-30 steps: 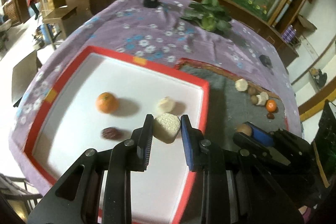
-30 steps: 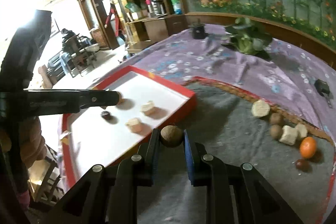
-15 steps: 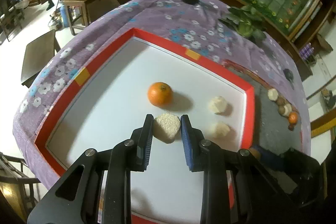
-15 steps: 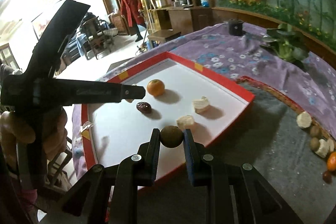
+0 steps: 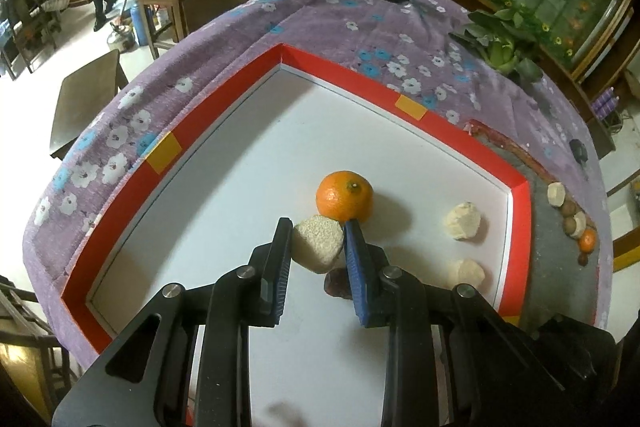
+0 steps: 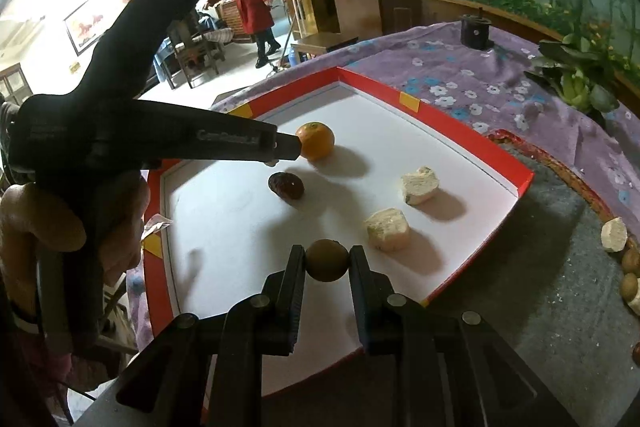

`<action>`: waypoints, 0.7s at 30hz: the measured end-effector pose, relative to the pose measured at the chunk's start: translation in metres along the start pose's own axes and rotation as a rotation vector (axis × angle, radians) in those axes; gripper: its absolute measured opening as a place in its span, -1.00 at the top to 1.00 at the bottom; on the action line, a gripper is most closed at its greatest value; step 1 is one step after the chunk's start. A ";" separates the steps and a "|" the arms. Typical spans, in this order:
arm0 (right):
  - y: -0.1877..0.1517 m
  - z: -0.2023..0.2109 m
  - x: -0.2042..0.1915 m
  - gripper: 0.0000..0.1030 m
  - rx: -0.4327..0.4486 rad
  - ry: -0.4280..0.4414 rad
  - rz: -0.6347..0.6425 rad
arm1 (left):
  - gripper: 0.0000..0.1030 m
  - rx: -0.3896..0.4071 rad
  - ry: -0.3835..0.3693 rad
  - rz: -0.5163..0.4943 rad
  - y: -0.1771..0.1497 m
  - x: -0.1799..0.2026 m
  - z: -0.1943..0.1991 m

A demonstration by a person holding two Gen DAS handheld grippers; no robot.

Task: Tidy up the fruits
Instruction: 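Lower the cracker and brown nut into the white tray and open both grippers, then move both grippers back over the remaining items on the felt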

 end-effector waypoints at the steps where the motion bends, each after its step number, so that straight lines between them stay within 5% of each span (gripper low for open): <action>1: 0.000 -0.001 0.000 0.59 -0.001 -0.002 -0.001 | 0.51 -0.003 -0.002 0.000 0.000 0.001 -0.001; 14: -0.001 -0.007 0.003 0.59 0.002 -0.046 -0.004 | 0.51 -0.001 0.010 -0.026 0.002 0.008 -0.004; 18: -0.001 -0.003 0.003 0.50 0.005 -0.003 -0.030 | 0.11 0.002 -0.006 -0.008 0.003 0.008 -0.002; 21: -0.001 0.006 0.003 0.47 0.036 0.013 -0.041 | 0.11 0.017 -0.012 -0.012 0.003 0.011 0.004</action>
Point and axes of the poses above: each gripper's, at about its wrist camera, not at the fingertips, and z roughly against the way its jaws point, x to its right, y to its top, the point moved 6 cm from there along -z, roughly the way its jaws point, and after that the axes turned 2 degrees about z, right-handed, at the moved point
